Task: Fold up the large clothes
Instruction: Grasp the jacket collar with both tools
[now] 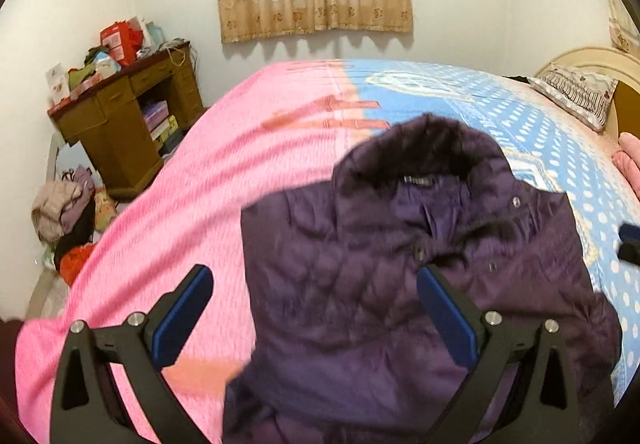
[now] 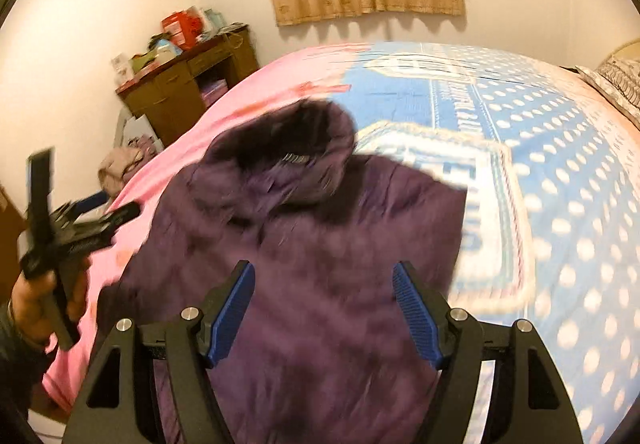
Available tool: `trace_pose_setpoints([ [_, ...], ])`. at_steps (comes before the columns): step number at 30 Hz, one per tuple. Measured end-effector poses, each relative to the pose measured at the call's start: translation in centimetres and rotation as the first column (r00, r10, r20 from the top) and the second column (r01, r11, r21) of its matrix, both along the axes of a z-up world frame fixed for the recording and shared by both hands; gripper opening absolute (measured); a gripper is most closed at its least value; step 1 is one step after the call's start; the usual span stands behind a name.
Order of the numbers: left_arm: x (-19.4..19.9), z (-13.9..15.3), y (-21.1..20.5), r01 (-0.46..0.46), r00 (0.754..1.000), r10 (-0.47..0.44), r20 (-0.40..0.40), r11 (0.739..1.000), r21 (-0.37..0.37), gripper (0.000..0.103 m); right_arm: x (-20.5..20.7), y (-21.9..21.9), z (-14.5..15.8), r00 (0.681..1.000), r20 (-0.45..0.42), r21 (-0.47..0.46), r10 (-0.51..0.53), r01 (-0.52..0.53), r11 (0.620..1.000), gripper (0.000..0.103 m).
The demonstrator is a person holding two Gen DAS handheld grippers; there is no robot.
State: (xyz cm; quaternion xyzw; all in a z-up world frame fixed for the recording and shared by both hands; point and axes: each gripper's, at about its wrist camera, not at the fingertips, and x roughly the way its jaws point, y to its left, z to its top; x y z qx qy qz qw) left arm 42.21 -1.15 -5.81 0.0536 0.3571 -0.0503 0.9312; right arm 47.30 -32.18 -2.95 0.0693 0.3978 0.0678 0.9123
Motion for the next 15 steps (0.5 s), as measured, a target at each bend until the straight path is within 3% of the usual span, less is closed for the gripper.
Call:
trace_pose_setpoints([
  [10,7.6,-0.3,-3.1,0.019,0.999,-0.024,0.032,0.992,0.122,0.103,12.9,0.3,-0.8,0.999,-0.028,-0.054,0.041,-0.042,0.998,0.072],
  [15,10.6,-0.8,-4.4,0.056,0.998,-0.055,-0.005,0.993,0.105,0.103,17.7,2.5,-2.0,0.996,-0.049,-0.102,0.075,-0.080,0.992,0.072],
])
